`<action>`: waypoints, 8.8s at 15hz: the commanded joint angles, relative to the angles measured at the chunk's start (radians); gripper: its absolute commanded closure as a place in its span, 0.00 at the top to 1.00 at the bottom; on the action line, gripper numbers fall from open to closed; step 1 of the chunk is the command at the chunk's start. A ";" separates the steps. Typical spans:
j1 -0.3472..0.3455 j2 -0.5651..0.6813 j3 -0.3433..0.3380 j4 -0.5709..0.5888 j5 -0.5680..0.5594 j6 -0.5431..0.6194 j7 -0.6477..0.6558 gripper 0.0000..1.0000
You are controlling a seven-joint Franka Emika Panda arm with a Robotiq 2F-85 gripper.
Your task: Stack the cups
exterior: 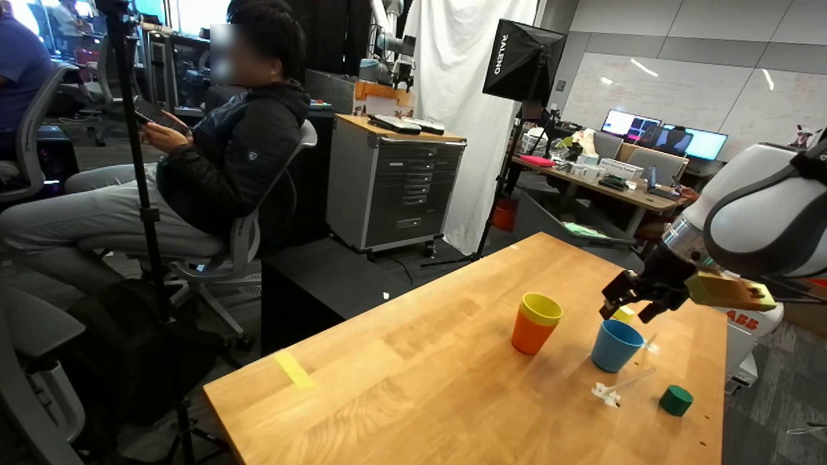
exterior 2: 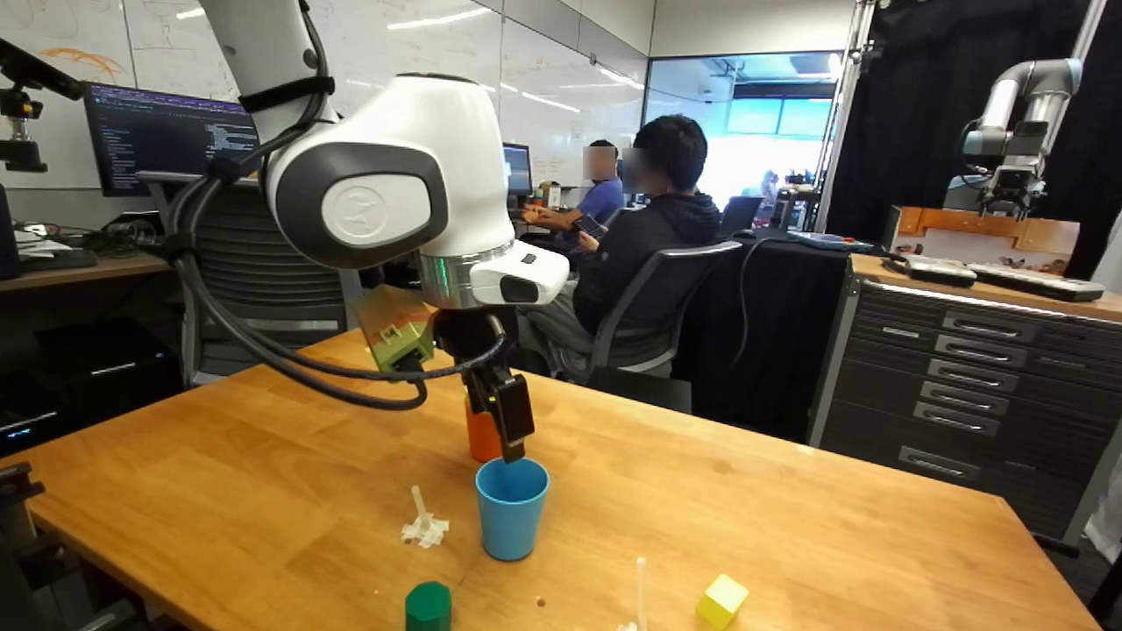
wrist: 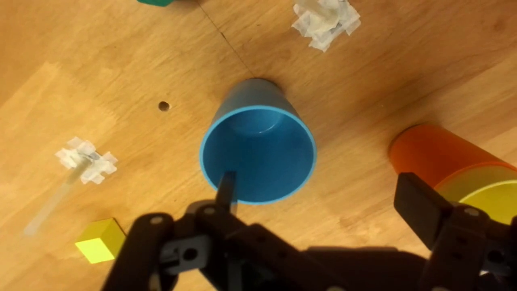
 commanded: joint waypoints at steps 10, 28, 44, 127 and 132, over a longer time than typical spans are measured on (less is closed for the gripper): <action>-0.010 0.094 0.034 0.041 0.011 0.012 0.002 1.00; -0.019 0.121 0.040 0.068 0.011 -0.004 -0.002 0.08; 0.086 -0.015 -0.012 0.040 -0.021 -0.045 0.034 0.02; 0.232 -0.056 0.033 0.256 -0.183 -0.267 0.080 1.00; 0.199 -0.243 0.108 0.070 -0.140 -0.261 -0.062 1.00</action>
